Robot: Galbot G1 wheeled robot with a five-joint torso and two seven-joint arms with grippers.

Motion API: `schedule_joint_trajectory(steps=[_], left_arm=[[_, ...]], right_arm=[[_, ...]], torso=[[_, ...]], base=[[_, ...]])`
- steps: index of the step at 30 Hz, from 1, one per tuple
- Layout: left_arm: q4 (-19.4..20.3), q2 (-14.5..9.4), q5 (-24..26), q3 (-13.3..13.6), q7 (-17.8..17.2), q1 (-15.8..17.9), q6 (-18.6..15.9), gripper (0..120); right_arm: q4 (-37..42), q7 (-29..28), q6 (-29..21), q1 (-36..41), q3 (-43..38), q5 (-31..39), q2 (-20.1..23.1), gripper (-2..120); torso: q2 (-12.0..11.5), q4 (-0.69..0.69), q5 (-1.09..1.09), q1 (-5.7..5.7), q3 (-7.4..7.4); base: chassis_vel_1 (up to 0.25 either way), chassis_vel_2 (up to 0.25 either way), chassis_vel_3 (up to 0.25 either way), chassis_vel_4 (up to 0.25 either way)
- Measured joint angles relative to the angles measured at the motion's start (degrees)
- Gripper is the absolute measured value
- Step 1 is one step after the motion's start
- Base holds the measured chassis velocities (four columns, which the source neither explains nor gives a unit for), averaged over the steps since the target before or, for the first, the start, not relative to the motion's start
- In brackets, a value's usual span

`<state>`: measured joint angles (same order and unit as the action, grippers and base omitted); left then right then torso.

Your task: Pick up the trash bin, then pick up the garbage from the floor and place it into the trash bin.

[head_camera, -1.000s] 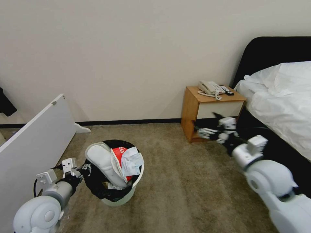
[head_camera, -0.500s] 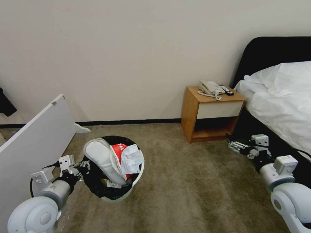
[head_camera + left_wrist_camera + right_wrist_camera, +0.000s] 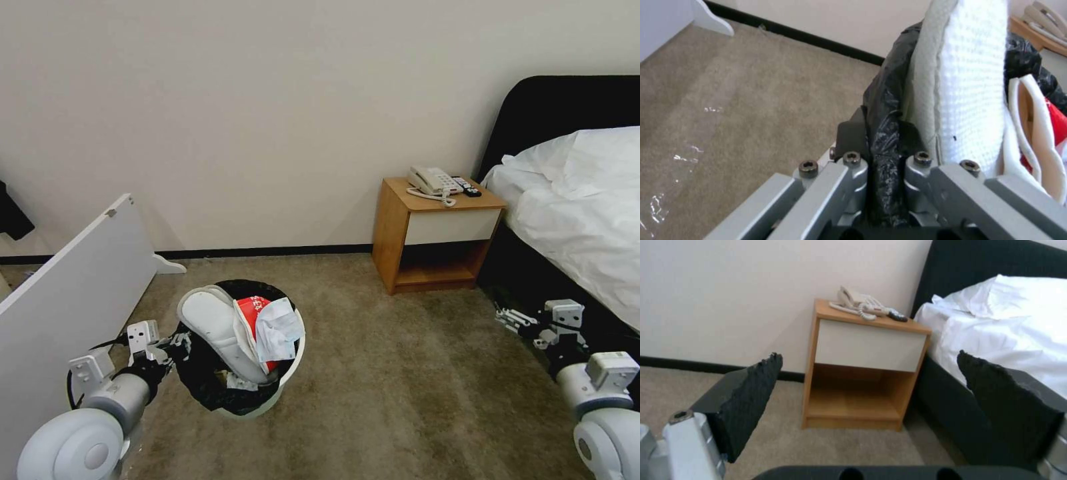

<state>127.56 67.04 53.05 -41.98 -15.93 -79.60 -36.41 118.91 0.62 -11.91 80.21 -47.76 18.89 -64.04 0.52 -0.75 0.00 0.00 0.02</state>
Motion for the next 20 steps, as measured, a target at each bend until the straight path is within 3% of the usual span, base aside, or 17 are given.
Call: schedule_joint_trajectory(steps=[20], left_arm=[[0.9, 0.5, -0.1, 0.2, 0.1, -0.6, 0.0, 4]], right_arm=[[1.0, 2.4, 2.1, 1.7, -1.2, -0.8, 0.4, 100]], torso=[[0.0, 0.0, 0.0, 0.0, 0.0]], base=[[0.0, 0.0, 0.0, 0.0]])
